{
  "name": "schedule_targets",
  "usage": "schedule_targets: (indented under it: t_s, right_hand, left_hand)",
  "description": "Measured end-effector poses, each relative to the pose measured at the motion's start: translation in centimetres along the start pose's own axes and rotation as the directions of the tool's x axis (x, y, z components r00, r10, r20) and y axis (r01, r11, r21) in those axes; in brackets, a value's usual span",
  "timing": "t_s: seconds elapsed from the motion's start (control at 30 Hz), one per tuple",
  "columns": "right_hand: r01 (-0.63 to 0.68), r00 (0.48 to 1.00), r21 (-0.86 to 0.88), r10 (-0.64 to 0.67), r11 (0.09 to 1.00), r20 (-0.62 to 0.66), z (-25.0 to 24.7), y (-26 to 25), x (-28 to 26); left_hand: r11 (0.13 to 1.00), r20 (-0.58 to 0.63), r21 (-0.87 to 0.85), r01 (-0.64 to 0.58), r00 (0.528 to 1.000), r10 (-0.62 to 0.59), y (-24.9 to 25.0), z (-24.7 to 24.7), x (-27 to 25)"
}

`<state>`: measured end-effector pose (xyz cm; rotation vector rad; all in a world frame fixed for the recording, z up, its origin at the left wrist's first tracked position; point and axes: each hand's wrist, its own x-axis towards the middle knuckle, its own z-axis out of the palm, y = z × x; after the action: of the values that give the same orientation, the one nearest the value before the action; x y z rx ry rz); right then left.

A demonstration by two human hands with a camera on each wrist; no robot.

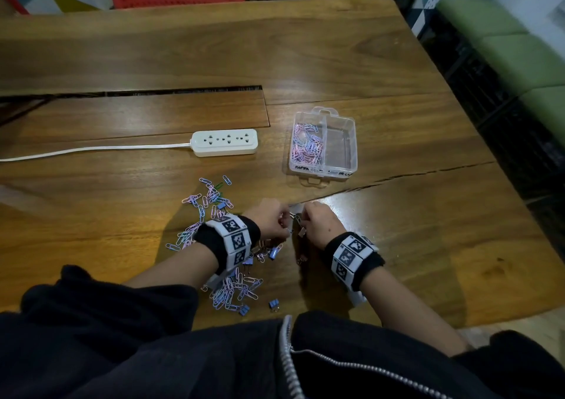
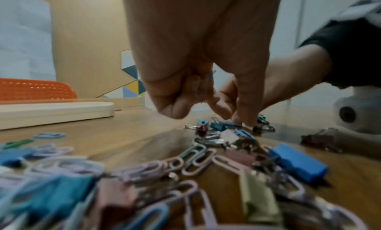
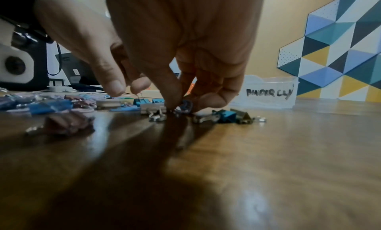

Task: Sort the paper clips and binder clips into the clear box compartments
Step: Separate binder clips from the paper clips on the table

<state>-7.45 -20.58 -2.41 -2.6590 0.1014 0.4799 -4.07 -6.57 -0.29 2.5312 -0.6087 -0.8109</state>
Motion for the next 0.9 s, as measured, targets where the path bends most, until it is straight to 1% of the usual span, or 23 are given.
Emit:
schedule_targets:
  t_s: [0.03,0.1,0.17,0.2,0.27,0.33,0.37,0.43,0.5,0.53,0.57,0.6,0.63,0.67,0.7,0.73,0.77,0.8,0.83,0.87,0.9]
  right_hand:
    - [-0.005,1.000,-0.003,0.005,1.000,0.002,-0.1,0.0,-0.2]
    - [0.027,0.999,-0.022,-0.028,0.999,-0.022,-0.2,-0.2,-0.4]
    - [0.063,0.997,-0.049,-0.065,0.997,-0.049,-0.1,-0.3,-0.7]
    - [0.063,0.996,-0.035,-0.065,0.997,-0.065,-0.1,-0.3,-0.7]
    - [0.027,0.993,0.082,-0.017,0.996,-0.118,-0.1,-0.1,-0.7]
    - [-0.032,0.981,0.295,0.086,0.955,-0.173,-0.4,0.3,-0.6]
    - [-0.060,0.973,0.433,0.150,0.899,-0.176,-0.6,0.5,-0.5]
    - [-0.094,0.964,0.664,0.233,0.742,-0.124,-1.1,0.8,-0.4]
    - [-0.106,0.968,0.803,0.246,0.586,-0.051,-1.7,1.0,-0.4]
    - [-0.127,0.969,0.855,0.247,0.503,-0.002,-1.9,1.0,-0.4]
    - [-0.162,0.968,0.887,0.246,0.432,0.057,-2.1,1.0,-0.6]
    - [-0.200,0.963,0.897,0.247,0.393,0.107,-2.2,0.9,-0.7]
    - [-0.229,0.958,0.883,0.257,0.411,0.129,-2.2,0.8,-0.8]
    - [-0.248,0.954,0.840,0.274,0.482,0.123,-2.0,0.7,-0.8]
    - [-0.256,0.953,0.767,0.285,0.589,0.100,-1.8,0.6,-0.8]
    - [-0.254,0.958,0.667,0.279,0.700,0.072,-1.5,0.4,-0.8]
    - [-0.246,0.964,0.567,0.257,0.786,0.062,-1.2,0.1,-0.9]
    - [-0.235,0.971,0.483,0.230,0.844,0.071,-0.9,-0.2,-1.1]
    - [-0.218,0.976,0.401,0.200,0.890,0.086,-0.6,-0.3,-1.2]
    - [-0.198,0.980,0.330,0.175,0.923,0.099,-0.4,-0.4,-1.3]
    - [-0.190,0.980,0.270,0.167,0.944,0.107,-0.4,-0.4,-1.4]
  left_hand:
    - [0.995,-0.007,0.096,-0.026,1.000,0.027,0.1,0.1,-0.1]
    - [0.970,-0.029,0.239,-0.045,0.998,0.053,0.2,0.5,-0.2]
    - [0.940,-0.054,0.337,-0.050,0.996,0.072,0.4,1.0,-0.2]
    - [0.931,-0.061,0.361,-0.046,0.996,0.072,0.4,1.2,-0.1]
    - [0.932,-0.060,0.360,-0.040,0.996,0.066,0.4,1.3,0.0]
    - [0.938,-0.048,0.347,-0.031,0.998,0.050,0.3,1.2,0.2]
    - [0.939,-0.036,0.343,-0.027,0.998,0.042,0.4,1.2,0.2]
    - [0.937,-0.010,0.350,-0.011,1.000,0.015,0.4,1.1,0.2]
    - [0.939,0.019,0.344,-0.004,1.000,-0.003,0.3,1.0,0.3]
    - [0.950,0.040,0.311,-0.008,0.999,-0.004,0.3,0.9,0.3]
    - [0.973,0.059,0.229,-0.012,0.998,-0.001,0.2,0.6,0.3]
    - [0.996,0.076,0.091,-0.004,0.997,-0.003,-0.1,0.4,0.3]
    - [0.995,0.093,-0.098,0.031,0.995,-0.021,-0.3,0.0,0.3]
    - [0.943,0.114,-0.317,0.099,0.991,-0.066,-0.6,-0.4,0.3]
    - [0.827,0.141,-0.536,0.172,0.983,-0.114,-0.9,-0.8,0.3]
    - [0.657,0.169,-0.720,0.224,0.974,-0.148,-1.2,-1.1,0.2]
    - [0.471,0.182,-0.849,0.240,0.969,-0.165,-1.5,-1.4,0.2]
    - [0.323,0.184,-0.917,0.234,0.967,-0.177,-1.7,-1.7,0.1]
    - [0.234,0.185,-0.945,0.227,0.965,-0.187,-1.9,-1.8,0.1]
    - [0.196,0.186,-0.955,0.223,0.964,-0.191,-2.1,-1.8,0.1]
    - [0.194,0.190,-0.954,0.229,0.962,-0.196,-2.1,-1.8,0.1]
